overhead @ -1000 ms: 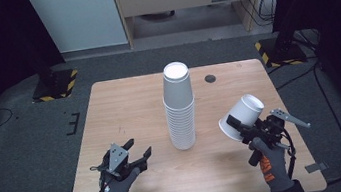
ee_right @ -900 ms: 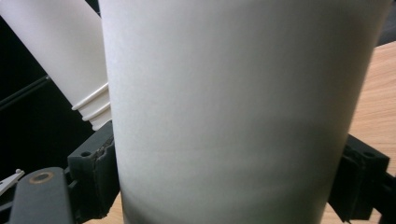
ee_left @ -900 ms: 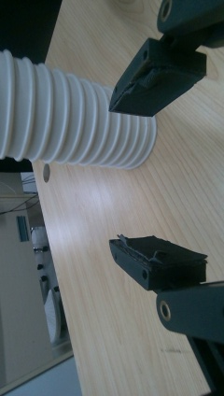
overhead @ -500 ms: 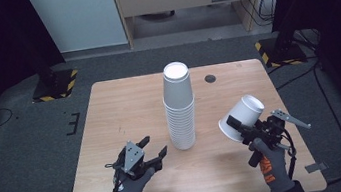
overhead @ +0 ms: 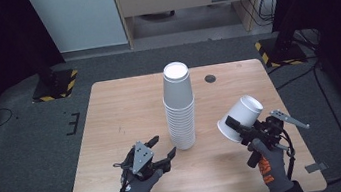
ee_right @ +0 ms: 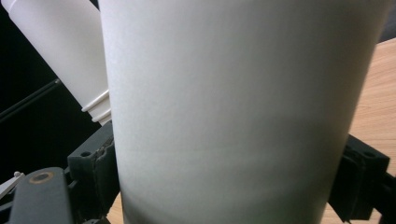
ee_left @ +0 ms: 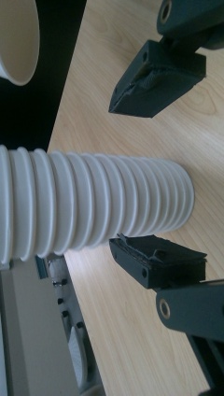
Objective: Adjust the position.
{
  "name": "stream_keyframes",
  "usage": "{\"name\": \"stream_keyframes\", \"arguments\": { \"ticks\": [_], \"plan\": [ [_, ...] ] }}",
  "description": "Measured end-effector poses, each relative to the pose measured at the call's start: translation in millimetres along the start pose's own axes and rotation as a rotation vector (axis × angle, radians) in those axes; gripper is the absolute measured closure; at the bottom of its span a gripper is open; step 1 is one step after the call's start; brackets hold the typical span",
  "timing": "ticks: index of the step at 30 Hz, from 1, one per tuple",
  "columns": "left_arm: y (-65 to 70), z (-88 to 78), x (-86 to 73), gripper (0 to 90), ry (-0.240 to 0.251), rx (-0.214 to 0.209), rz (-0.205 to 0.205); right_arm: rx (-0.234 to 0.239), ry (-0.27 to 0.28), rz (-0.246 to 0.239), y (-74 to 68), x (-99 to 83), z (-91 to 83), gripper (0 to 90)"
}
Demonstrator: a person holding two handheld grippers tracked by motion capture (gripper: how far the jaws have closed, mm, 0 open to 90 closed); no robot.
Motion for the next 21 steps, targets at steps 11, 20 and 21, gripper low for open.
{"name": "stream_keyframes", "arguments": {
  "ticks": [11, 20, 21],
  "plan": [
    [19.7, 14.0, 3.8, 29.4, 0.002, -0.041, 0.019, 0.009, 0.0, 0.007, -4.3, -0.4, -0.3, 14.7],
    [35.7, 27.4, 11.7, 31.2, 0.012, -0.085, 0.022, 0.014, -0.006, 0.009, -5.3, -1.7, 0.4, 14.7],
    [37.0, 28.6, 12.6, 31.2, 0.014, -0.088, 0.022, 0.016, -0.006, 0.009, -5.6, -1.9, 0.4, 14.7]
  ]
}}
Point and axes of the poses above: each handheld gripper's, and its own axes: z roughly forward along the jaws, x roughly out of its top, y roughly to its right, the point moved 7 cm from there along z, roughly forward along the jaws, and after that the axes turned 3 degrees about -z, right-handed, at the moved point
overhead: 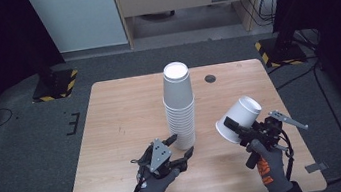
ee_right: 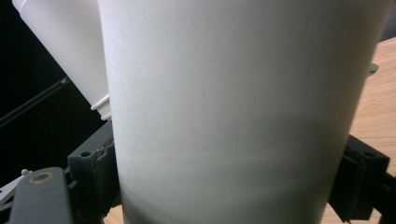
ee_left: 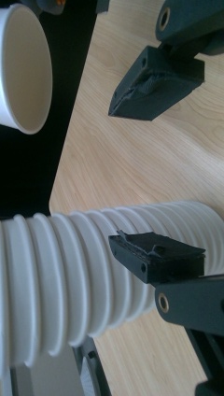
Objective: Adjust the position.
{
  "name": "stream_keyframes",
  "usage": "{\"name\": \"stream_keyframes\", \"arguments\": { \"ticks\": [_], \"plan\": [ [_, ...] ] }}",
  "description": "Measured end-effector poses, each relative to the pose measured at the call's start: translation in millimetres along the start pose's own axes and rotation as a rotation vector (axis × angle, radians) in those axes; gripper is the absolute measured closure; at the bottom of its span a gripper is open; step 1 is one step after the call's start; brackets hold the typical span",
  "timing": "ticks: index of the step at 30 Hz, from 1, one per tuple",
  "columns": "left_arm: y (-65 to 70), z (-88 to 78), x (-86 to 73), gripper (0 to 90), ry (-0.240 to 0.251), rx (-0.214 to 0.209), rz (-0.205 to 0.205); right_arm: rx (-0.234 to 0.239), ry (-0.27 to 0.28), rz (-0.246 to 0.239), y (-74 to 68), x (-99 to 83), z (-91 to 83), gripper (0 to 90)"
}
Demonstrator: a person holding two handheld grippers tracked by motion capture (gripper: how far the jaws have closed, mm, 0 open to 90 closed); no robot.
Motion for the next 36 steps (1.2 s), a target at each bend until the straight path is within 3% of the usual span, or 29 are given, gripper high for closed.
{"name": "stream_keyframes", "arguments": {
  "ticks": [9, 28, 36],
  "plan": [
    [11.5, 19.5, 8.7, 35.2, 0.016, -0.04, 0.007, 0.005, -0.003, 0.006, -1.7, -1.7, 0.1, 14.7],
    [28.3, 59.8, 22.1, 37.5, 0.048, -0.065, 0.011, 0.009, -0.012, 0.012, -2.5, -4.2, 1.3, 14.7],
    [32.7, 68.6, 28.0, 38.8, 0.077, -0.076, 0.025, 0.012, -0.016, 0.015, -3.0, -5.1, 1.6, 14.7]
  ]
}}
Point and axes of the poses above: each handheld gripper's, and its own axes: z roughly forward along the jaws, x roughly out of its top, y roughly to its right, the point moved 7 cm from there along z, roughly forward along the jaws, and after that the axes turned 3 degrees about -z, right-handed, at the moved point
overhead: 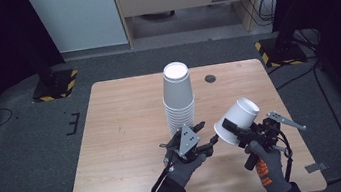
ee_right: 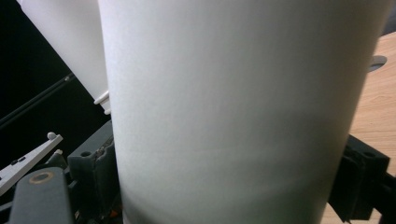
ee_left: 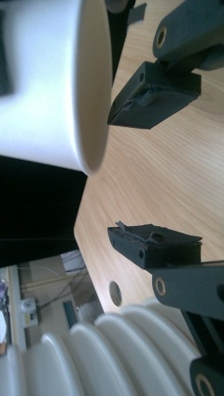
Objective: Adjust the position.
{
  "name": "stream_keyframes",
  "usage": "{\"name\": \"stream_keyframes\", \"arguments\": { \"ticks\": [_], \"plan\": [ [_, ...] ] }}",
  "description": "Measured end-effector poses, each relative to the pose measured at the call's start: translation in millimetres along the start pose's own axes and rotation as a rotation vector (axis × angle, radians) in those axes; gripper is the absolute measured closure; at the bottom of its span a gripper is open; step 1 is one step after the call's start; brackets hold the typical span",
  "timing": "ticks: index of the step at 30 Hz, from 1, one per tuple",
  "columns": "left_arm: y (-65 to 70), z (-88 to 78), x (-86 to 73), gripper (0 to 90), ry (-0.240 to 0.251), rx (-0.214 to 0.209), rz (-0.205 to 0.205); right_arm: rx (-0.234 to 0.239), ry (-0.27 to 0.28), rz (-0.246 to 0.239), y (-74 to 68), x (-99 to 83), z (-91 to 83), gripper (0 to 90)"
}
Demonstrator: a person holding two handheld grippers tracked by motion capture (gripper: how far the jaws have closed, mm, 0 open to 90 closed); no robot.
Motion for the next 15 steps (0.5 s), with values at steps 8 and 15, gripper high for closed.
{"name": "stream_keyframes", "arguments": {
  "ticks": [8, 15],
  "plan": [
    [-0.8, 8.3, 0.2, 39.9, 0.013, 0.008, 0.018, 0.006, -0.007, 0.0, -0.6, -2.4, 2.0, 14.6],
    [1.4, 11.2, 0.9, 43.2, 0.003, -0.004, 0.009, 0.009, -0.009, 0.005, -0.8, -3.1, 2.4, 14.6]
  ]
}}
Point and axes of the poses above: each handheld gripper's, and its own axes: z roughly forward along the jaws, x roughly out of its top, y roughly to its right, the point moved 7 cm from there along z, roughly forward along the jaws, and after that the axes turned 3 degrees about -z, right-handed, at the moved point
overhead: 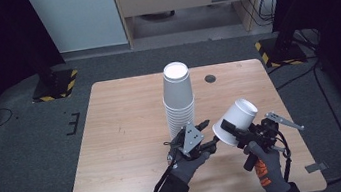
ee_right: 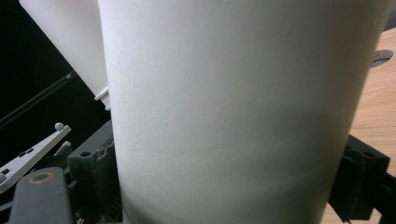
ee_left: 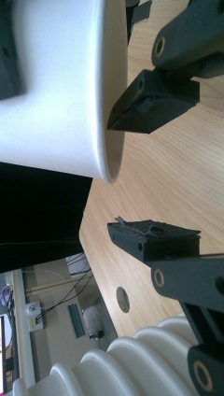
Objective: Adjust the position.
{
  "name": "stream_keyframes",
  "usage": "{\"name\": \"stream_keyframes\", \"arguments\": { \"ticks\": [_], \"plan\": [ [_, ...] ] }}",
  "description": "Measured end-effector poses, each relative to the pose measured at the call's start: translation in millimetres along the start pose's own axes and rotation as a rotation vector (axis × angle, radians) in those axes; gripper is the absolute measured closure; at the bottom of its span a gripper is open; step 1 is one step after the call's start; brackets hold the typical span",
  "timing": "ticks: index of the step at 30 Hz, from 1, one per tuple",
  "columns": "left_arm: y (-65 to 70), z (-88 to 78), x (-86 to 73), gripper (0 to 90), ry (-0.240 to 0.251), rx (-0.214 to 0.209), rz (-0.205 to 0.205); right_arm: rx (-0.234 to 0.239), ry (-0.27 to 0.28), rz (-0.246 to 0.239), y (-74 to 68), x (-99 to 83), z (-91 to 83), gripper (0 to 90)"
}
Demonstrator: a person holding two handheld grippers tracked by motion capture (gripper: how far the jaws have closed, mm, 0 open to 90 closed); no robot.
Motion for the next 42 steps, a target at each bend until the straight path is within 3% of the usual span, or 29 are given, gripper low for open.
{"name": "stream_keyframes", "arguments": {
  "ticks": [8, 14, 23, 34, 39, 42],
  "plan": [
    [0.3, 3.6, 4.5, 47.3, 0.05, 0.009, 0.004, 0.007, -0.004, 0.006, -1.8, -1.4, 1.2, 14.6],
    [-1.3, 5.2, 8.0, 55.3, 0.086, 0.024, 0.001, 0.009, -0.014, 0.022, -1.7, -3.5, 1.8, 14.6],
    [-1.7, 8.0, 7.2, 60.3, 0.097, 0.026, -0.006, 0.022, -0.022, 0.033, -2.6, -7.2, 4.6, 14.6],
    [-2.5, 6.9, 3.3, 77.4, 0.102, 0.017, -0.014, 0.034, -0.043, 0.063, -2.6, -11.8, 6.9, 13.9],
    [-3.2, 5.5, 2.2, 79.4, 0.098, 0.014, -0.017, 0.037, -0.046, 0.057, -2.0, -12.7, 7.9, 12.9],
    [-2.2, 4.6, 0.4, 80.2, 0.089, 0.002, -0.017, 0.015, -0.039, 0.04, 0.8, -11.6, 7.6, 11.1]
  ]
}}
Point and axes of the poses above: each handheld gripper's, and its own axes: z roughly forward along the jaws, x roughly out of its top, y roughly to its right, the point moved 7 cm from there along z, roughly forward along the jaws, and after that the axes turned 3 degrees about -z, right-handed, at the moved point
